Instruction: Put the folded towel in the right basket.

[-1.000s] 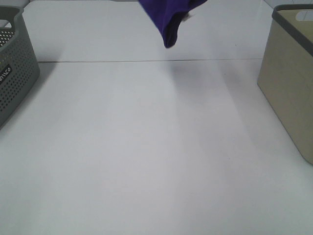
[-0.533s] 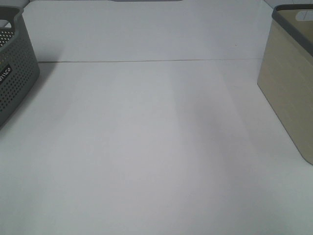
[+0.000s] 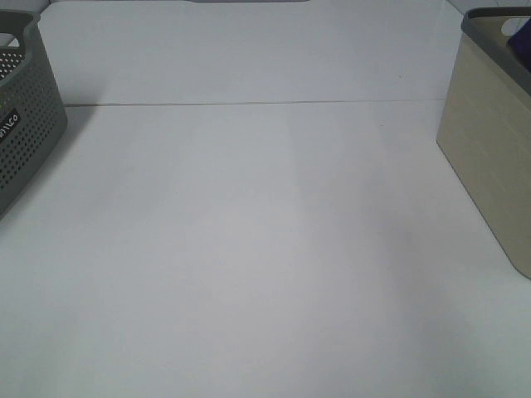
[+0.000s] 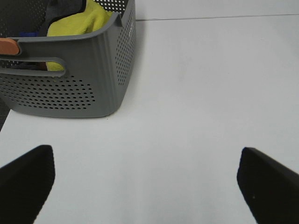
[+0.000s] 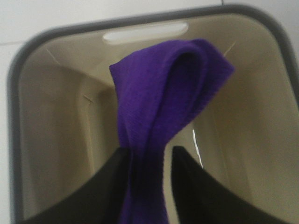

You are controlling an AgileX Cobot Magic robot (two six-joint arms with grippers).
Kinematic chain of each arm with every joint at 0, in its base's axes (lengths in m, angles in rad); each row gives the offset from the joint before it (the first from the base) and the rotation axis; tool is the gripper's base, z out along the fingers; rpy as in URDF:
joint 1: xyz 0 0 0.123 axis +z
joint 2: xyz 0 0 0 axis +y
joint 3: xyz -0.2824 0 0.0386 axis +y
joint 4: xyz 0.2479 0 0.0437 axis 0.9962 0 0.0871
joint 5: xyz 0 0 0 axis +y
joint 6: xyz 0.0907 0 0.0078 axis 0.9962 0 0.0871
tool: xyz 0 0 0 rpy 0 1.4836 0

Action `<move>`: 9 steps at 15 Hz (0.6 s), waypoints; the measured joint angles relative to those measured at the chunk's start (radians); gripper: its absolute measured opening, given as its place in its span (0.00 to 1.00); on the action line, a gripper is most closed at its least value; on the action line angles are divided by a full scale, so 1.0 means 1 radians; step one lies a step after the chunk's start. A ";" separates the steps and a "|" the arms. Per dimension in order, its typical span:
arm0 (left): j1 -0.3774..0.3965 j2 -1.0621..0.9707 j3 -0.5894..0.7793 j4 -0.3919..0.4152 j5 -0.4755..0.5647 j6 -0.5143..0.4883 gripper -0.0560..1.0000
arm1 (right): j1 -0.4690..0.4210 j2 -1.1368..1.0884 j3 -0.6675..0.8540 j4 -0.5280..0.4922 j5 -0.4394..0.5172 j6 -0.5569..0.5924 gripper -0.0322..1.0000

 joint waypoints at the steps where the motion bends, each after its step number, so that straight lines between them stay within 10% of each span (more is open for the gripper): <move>1: 0.000 0.000 0.000 0.000 0.000 0.000 0.99 | 0.000 0.054 0.039 -0.031 0.000 0.017 0.78; 9: 0.000 0.000 0.000 0.000 0.000 0.000 0.99 | 0.000 0.080 0.047 0.001 0.000 0.025 0.96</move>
